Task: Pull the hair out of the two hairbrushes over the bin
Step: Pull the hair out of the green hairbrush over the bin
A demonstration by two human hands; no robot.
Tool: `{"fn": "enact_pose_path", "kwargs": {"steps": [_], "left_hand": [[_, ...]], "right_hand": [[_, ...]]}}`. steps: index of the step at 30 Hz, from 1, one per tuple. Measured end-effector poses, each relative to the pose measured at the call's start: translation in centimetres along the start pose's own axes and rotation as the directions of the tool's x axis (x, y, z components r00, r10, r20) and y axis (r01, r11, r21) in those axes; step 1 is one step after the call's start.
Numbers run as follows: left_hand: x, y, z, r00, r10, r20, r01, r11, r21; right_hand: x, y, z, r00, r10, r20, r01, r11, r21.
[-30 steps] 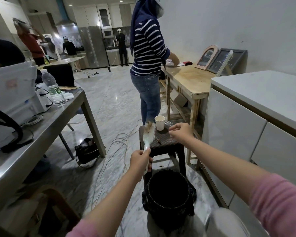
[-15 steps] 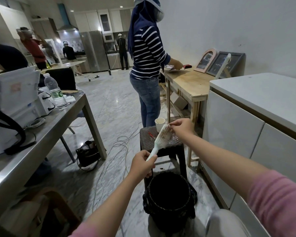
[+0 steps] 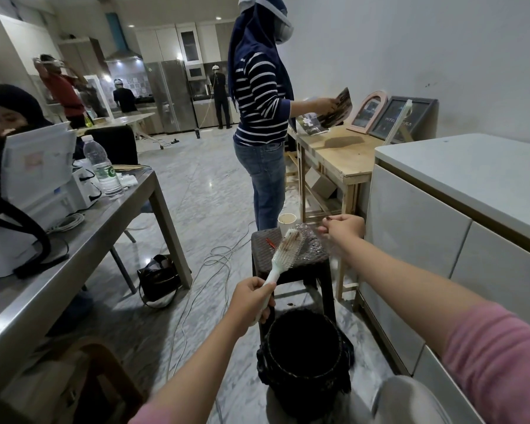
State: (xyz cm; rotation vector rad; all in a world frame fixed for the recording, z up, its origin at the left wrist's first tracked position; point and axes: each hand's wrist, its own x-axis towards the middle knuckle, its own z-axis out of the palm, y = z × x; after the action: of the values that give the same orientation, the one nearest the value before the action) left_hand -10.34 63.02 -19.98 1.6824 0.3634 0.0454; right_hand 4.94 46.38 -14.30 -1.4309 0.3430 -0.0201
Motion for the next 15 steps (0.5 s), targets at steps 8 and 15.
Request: {"fn": "enact_pose_path", "kwargs": {"steps": [8,15], "left_hand": [[1.9,-1.3,-1.0,0.928,-0.248,-0.278,0.170,0.946,-0.276],[2.4,-1.8,-1.3,0.781,-0.383,-0.494,0.187,0.897,-0.401]], "right_hand": [[1.0,-0.6,-1.4,0.975,0.105,-0.194,-0.068,0.979,0.191],[2.7,0.7,-1.9,0.966,0.150,-0.211,-0.103,0.970,0.221]]}}
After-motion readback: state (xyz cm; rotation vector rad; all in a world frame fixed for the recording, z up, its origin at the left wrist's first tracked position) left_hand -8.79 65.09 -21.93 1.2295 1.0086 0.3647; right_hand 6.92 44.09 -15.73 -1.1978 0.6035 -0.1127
